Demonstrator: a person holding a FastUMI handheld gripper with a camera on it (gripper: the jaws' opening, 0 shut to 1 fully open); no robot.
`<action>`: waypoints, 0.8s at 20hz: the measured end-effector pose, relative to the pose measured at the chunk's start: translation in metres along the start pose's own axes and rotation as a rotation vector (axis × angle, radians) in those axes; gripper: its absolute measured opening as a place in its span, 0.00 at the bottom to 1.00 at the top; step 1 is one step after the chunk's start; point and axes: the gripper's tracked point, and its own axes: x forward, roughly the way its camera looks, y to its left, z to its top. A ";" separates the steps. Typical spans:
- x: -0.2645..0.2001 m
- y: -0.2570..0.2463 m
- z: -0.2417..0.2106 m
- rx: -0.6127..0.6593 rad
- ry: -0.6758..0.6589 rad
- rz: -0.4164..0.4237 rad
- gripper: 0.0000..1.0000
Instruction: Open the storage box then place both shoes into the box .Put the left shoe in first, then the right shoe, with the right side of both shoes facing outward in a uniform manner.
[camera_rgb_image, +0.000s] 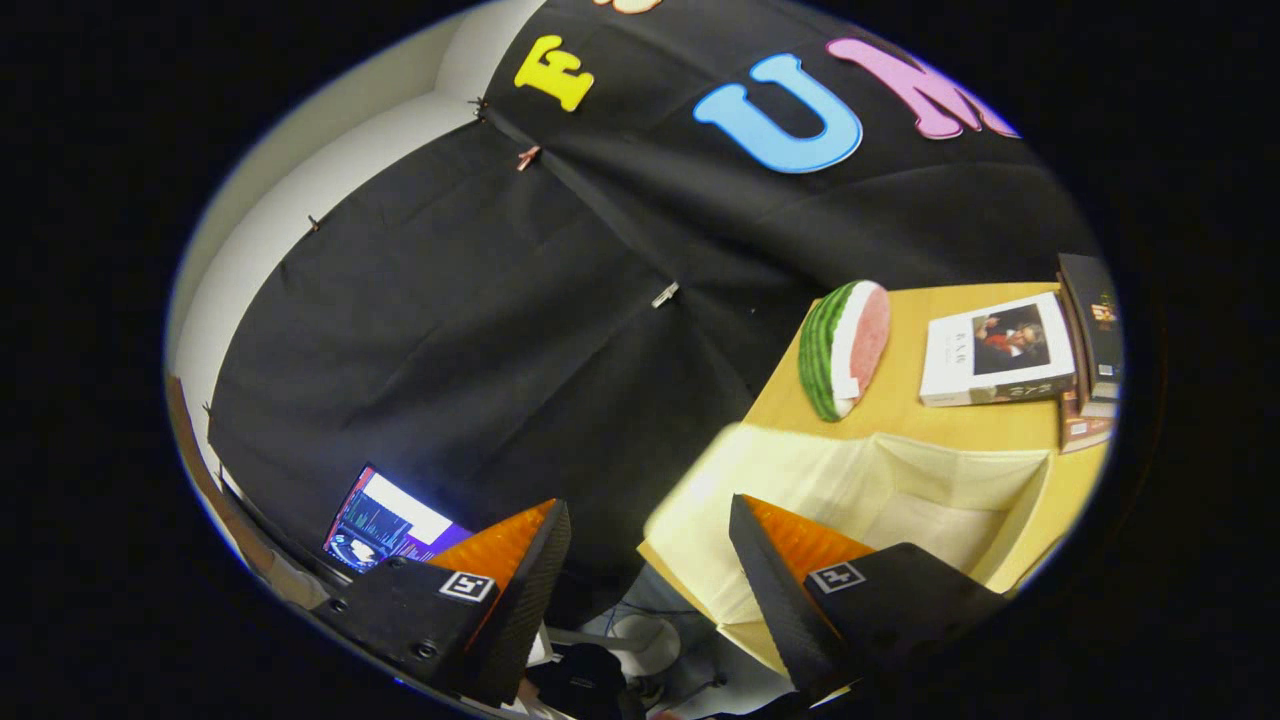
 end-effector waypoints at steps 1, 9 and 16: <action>-0.017 -0.010 0.007 0.003 -0.039 -0.043 0.98; -0.153 -0.135 0.013 -0.143 -0.185 -0.537 0.97; -0.231 -0.253 -0.083 -0.134 -0.001 -0.826 0.98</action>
